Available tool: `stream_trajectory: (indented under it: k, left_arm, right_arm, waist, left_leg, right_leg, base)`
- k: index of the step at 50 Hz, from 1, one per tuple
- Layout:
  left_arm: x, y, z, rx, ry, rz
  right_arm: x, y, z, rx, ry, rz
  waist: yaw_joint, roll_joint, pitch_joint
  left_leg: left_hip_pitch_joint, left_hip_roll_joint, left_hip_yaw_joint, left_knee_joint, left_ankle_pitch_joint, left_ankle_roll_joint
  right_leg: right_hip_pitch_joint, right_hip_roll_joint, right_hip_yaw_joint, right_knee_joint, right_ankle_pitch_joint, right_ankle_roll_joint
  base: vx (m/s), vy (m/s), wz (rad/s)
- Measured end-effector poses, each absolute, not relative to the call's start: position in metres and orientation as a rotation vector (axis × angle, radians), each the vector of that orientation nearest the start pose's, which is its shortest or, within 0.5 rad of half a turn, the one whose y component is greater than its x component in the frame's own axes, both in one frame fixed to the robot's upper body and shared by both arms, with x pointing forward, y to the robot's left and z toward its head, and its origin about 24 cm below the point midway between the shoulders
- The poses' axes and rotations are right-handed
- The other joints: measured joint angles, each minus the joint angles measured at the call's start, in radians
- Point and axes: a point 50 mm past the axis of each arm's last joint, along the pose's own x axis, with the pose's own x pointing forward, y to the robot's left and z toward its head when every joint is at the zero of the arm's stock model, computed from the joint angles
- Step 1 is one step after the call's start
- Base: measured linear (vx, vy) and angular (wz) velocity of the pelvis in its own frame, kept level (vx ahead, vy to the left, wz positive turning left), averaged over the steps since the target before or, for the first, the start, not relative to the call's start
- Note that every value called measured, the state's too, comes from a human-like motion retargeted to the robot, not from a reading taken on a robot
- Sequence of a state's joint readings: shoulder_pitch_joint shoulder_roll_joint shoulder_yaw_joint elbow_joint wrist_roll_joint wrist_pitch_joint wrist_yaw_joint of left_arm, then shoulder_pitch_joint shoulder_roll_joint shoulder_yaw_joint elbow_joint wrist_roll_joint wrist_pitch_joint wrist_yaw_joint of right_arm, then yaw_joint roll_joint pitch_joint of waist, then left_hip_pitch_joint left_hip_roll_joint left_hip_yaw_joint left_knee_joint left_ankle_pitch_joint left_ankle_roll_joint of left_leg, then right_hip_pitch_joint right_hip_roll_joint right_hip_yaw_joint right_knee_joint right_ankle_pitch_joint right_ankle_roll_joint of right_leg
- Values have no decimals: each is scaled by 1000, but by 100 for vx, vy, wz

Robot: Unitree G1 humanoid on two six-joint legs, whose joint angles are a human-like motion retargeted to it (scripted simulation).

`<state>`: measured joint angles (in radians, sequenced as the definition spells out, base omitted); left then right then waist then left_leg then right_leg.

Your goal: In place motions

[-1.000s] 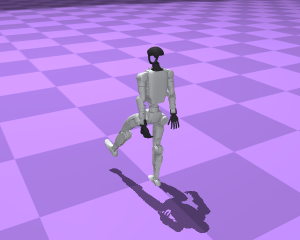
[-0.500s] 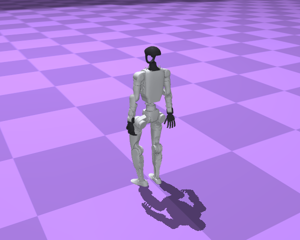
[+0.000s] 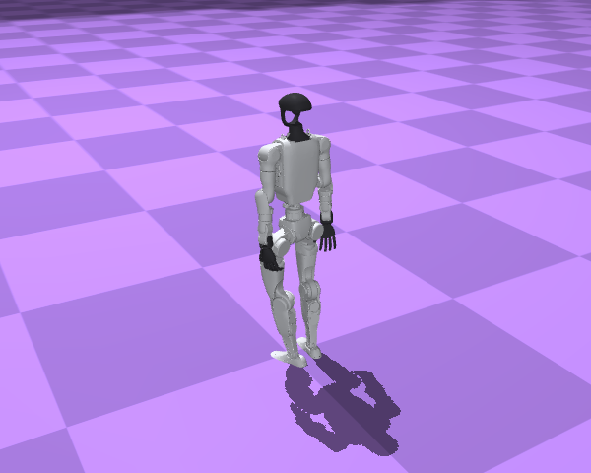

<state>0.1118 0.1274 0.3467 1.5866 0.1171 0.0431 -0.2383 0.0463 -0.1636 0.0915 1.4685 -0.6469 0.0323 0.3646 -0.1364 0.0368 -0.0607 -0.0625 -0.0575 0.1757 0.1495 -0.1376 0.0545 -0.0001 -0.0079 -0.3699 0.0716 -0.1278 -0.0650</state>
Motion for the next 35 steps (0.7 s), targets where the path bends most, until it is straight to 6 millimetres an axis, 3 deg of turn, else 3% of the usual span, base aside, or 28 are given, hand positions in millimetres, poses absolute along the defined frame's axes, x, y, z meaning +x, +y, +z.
stream_trajectory:
  k: [6, 10, 13, 15, 17, 20, 23, 25, 26, 31, 35]
  left_arm:
    - [-70, 188, -170, -375, 1764, 204]
    - [-70, 194, -169, -381, 1755, 232]
    - [-63, 200, -169, -352, 1752, 229]
    - [-54, 204, -170, -325, 1742, 220]
    - [-42, 208, -171, -291, 1718, 201]
    - [-20, 210, -173, -272, 1655, 177]
    - [4, 212, -174, -238, 1595, 142]
    - [17, 211, -175, -210, 1565, 109]
    - [22, 210, -175, -205, 1547, 97]
    - [46, 205, -175, -160, 1464, 44]
    - [53, 202, -175, -134, 1438, 14]
  right_arm:
    - [7, -201, -177, -490, 1613, 728]
    - [10, -201, -177, -503, 1597, 729]
    - [8, -202, -177, -482, 1600, 701]
    - [6, -205, -176, -463, 1608, 682]
    - [1, -206, -176, -437, 1625, 657]
    - [-1, -212, -175, -423, 1645, 637]
    - [-4, -211, -175, -330, 1653, 582]
    - [-11, -207, -175, -237, 1664, 528]
    - [-13, -208, -175, -223, 1669, 507]
    - [-23, -214, -174, -252, 1700, 487]
    - [-31, -218, -172, -316, 1737, 532]
  waist:
    - [38, 11, -1]
    - [23, 39, 3]
    - [13, 35, 19]
    - [83, -5, 26]
    - [1, 3, 53]
    - [83, -57, 72]
    - [83, -80, 94]
    - [-87, -2, 136]
    - [-113, 10, 146]
    - [-126, 24, 147]
    - [-112, 27, 140]
  left_leg:
    - [1, 32, 22, 16, -25, -6]
    - [-20, 76, 4, 32, -30, -5]
    - [-17, 80, -3, 32, -25, 6]
    - [4, 60, 77, 20, -30, 13]
    - [11, 54, -7, 20, -18, 22]
    - [50, 7, 105, -19, -14, 37]
    - [67, -17, 117, -46, 3, 52]
    - [63, 43, -64, -14, 13, 53]
    - [64, 52, -84, -12, 16, 55]
    - [61, 56, -80, -26, 27, 62]
    - [61, 52, -64, -36, 32, 61]
  right_leg:
    - [-33, -16, 53, 122, -16, 35]
    - [-146, -6, 113, 320, 6, 70]
    - [-202, -29, 96, 320, -13, 78]
    - [-248, -39, 173, 268, -30, 80]
    - [-329, -47, 92, 221, -24, 62]
    - [-460, -15, 220, 168, -43, 58]
    - [-579, -8, 255, 133, -49, 47]
    - [-590, -64, 83, 70, -38, 39]
    - [-604, -65, 64, 50, -38, 33]
    - [-675, -67, 63, 15, -42, 24]
    - [-651, -74, 68, 40, -32, 33]
  base:
    - [4, -11, -29]
    - [-3, -13, 2]
    - [-7, -13, 5]
    - [-7, -11, -72]
    - [-7, -8, 73]
    - [-10, -4, -123]
    - [-10, -1, 10]
    - [-6, 2, 308]
    - [-5, 4, 219]
    - [-1, 4, 0]
    - [0, 7, -20]
